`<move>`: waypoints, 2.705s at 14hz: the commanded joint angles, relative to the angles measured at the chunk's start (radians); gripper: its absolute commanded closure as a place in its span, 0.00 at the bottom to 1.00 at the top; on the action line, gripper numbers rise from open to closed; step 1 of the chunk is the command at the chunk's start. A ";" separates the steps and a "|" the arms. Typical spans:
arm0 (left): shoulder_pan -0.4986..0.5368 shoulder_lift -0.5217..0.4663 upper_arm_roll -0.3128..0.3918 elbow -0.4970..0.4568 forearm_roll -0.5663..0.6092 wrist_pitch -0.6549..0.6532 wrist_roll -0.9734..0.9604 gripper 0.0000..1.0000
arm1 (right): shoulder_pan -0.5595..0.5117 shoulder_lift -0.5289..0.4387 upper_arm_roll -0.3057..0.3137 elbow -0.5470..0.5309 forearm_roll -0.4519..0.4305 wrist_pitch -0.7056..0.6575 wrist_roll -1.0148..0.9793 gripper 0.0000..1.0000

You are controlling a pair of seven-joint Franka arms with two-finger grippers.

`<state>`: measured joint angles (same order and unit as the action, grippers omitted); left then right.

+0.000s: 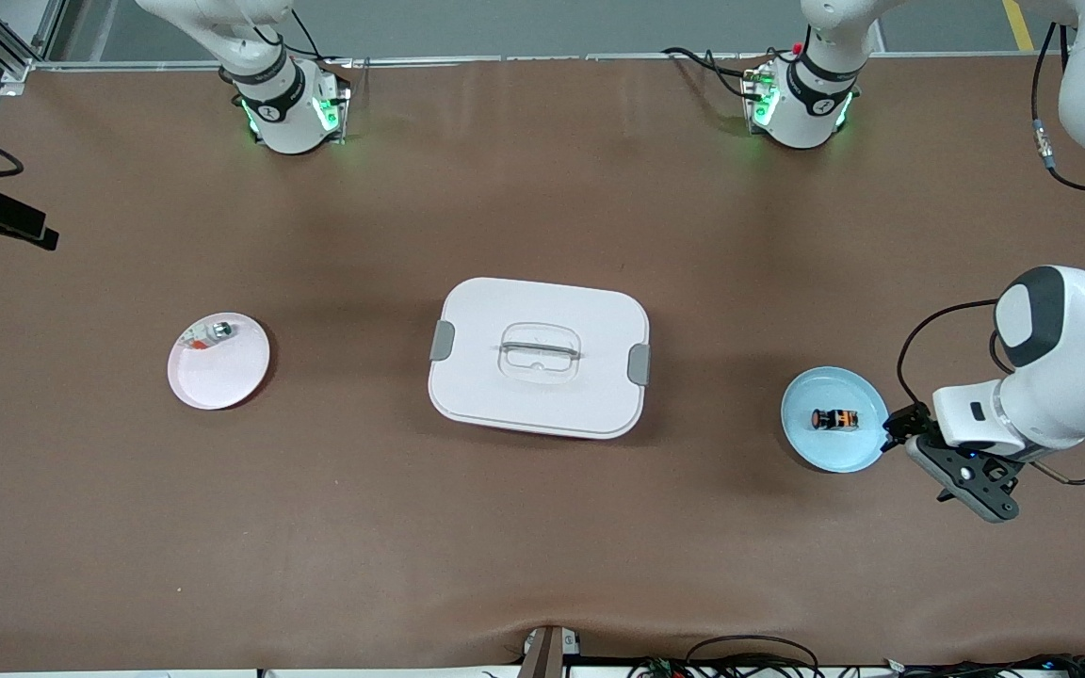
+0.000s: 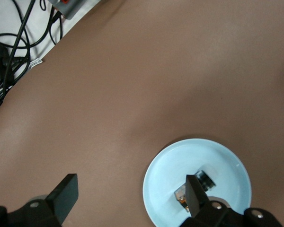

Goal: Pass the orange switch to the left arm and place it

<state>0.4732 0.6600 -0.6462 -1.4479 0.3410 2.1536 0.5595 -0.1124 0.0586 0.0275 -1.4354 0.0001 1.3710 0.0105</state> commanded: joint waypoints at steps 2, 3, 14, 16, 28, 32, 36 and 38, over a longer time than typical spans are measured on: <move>-0.058 -0.010 0.004 0.098 -0.016 -0.127 -0.302 0.00 | 0.011 -0.028 0.000 -0.034 0.017 0.016 -0.007 0.00; -0.054 -0.020 0.000 0.098 -0.016 -0.141 -0.366 0.00 | 0.025 -0.029 0.000 -0.034 0.017 0.016 -0.006 0.00; -0.044 -0.290 0.007 0.095 -0.016 -0.468 -0.661 0.00 | 0.039 -0.094 -0.001 -0.125 0.047 0.066 -0.007 0.00; -0.054 -0.339 0.042 0.093 -0.014 -0.514 -0.659 0.00 | 0.039 -0.105 -0.001 -0.135 0.047 0.069 -0.006 0.00; -0.420 -0.730 0.571 -0.184 -0.324 -0.601 -0.512 0.00 | 0.042 -0.146 -0.001 -0.188 0.046 0.115 -0.007 0.00; -0.435 -0.827 0.563 -0.282 -0.324 -0.569 -0.579 0.00 | 0.039 -0.151 -0.003 -0.189 0.044 0.128 -0.006 0.00; -0.467 -0.836 0.563 -0.292 -0.321 -0.572 -0.633 0.00 | 0.037 -0.155 -0.006 -0.191 0.044 0.134 -0.006 0.00; -0.469 -0.835 0.570 -0.286 -0.321 -0.575 -0.627 0.00 | 0.037 -0.157 -0.006 -0.191 0.044 0.135 -0.006 0.00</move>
<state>0.0141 -0.1552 -0.0916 -1.7148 0.0322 1.5627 -0.0638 -0.0697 -0.0681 0.0230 -1.5947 0.0312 1.4914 0.0095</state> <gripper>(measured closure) 0.000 0.000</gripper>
